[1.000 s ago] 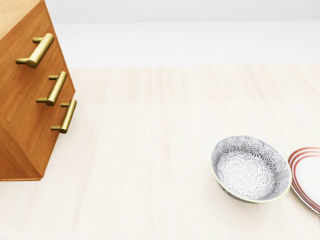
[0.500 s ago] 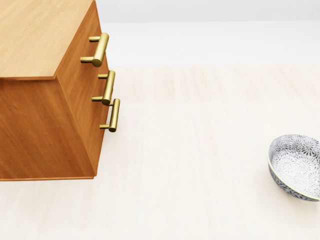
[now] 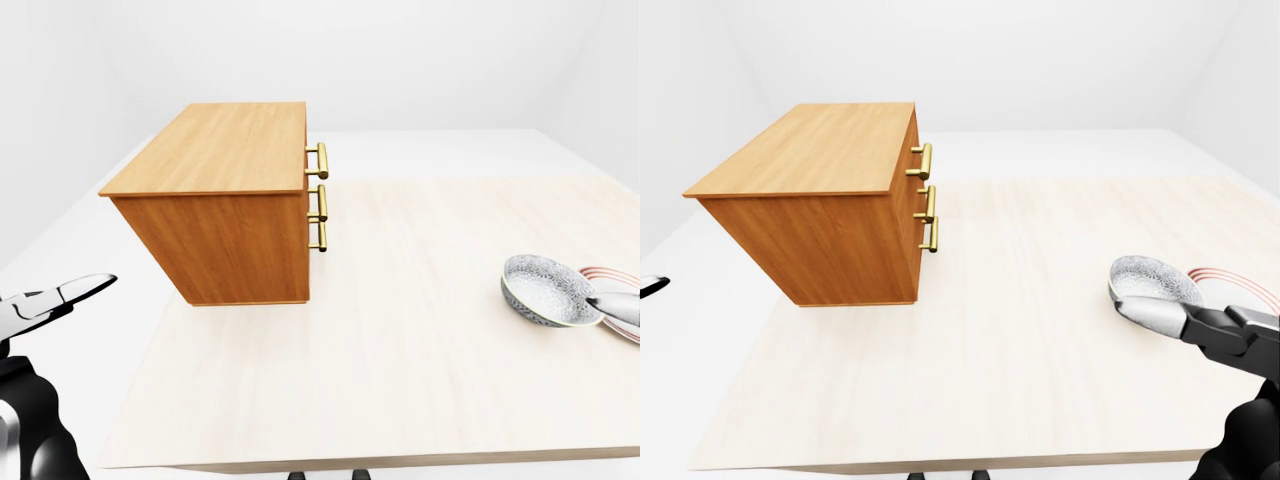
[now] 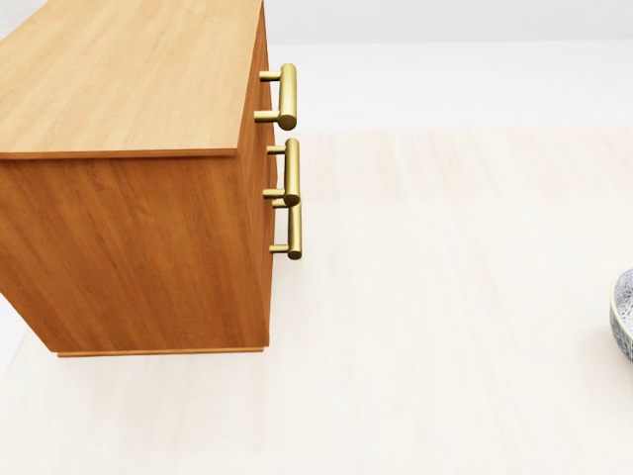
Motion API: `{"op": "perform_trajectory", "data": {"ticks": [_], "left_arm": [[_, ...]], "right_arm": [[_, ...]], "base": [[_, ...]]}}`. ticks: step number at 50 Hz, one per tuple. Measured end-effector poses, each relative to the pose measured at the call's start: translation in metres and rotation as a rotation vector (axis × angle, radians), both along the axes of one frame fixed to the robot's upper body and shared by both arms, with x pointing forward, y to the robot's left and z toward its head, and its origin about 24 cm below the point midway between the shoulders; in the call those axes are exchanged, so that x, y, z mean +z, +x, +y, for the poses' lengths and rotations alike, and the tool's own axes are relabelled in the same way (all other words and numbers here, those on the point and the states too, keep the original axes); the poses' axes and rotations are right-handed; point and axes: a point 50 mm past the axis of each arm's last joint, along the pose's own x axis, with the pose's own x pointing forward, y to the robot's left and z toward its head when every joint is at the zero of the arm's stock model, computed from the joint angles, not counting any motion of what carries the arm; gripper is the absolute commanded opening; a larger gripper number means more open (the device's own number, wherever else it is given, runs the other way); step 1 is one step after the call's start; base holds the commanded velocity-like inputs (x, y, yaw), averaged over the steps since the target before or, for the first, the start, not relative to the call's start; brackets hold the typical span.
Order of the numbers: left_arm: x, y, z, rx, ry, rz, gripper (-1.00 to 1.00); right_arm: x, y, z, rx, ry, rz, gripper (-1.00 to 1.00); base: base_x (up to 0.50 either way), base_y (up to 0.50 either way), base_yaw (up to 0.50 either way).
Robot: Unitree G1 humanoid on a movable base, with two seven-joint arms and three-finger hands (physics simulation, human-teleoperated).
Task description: Put the bowl on top of the cabinet.
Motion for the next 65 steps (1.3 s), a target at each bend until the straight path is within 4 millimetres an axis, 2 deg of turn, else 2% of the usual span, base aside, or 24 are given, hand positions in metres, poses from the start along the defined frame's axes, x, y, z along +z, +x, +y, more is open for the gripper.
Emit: {"op": "perform_trajectory", "data": {"ticks": [19,26,31,39,44,55,65], "left_arm": [[0.002,-0.001,-0.002,-0.002,0.007,-0.009,1.00],[0.003,-0.001,-0.004,-0.003,0.014,-0.014,1.00],[0.004,-0.002,-0.004,-0.002,0.018,-0.018,1.00],[0.006,-0.004,-0.003,0.003,0.021,-0.026,1.00],[0.006,-0.005,-0.003,0.006,0.021,-0.029,1.00],[0.008,-0.006,-0.001,0.012,0.020,-0.038,1.00],[0.008,-0.006,0.000,0.014,0.019,-0.037,1.00]], "right_arm": [[0.000,0.006,-0.001,0.004,0.002,0.011,1.00],[0.007,0.021,-0.005,-0.033,-0.105,0.064,1.00],[0.009,0.046,-0.014,-0.132,-0.248,0.200,1.00],[-0.013,0.097,-0.050,-0.348,-0.415,0.569,1.00],[-0.033,0.116,-0.079,-0.473,-0.474,0.800,1.00],[-0.073,0.128,-0.149,-0.657,-0.544,1.303,1.00],[-0.098,0.131,-0.186,-0.667,-0.581,1.671,1.00]], "base": [[0.00,0.00,0.00],[0.00,0.00,0.00],[0.00,0.00,0.00],[0.00,0.00,0.00],[0.00,0.00,0.00],[0.00,0.00,0.00],[0.00,0.00,0.00]]}}
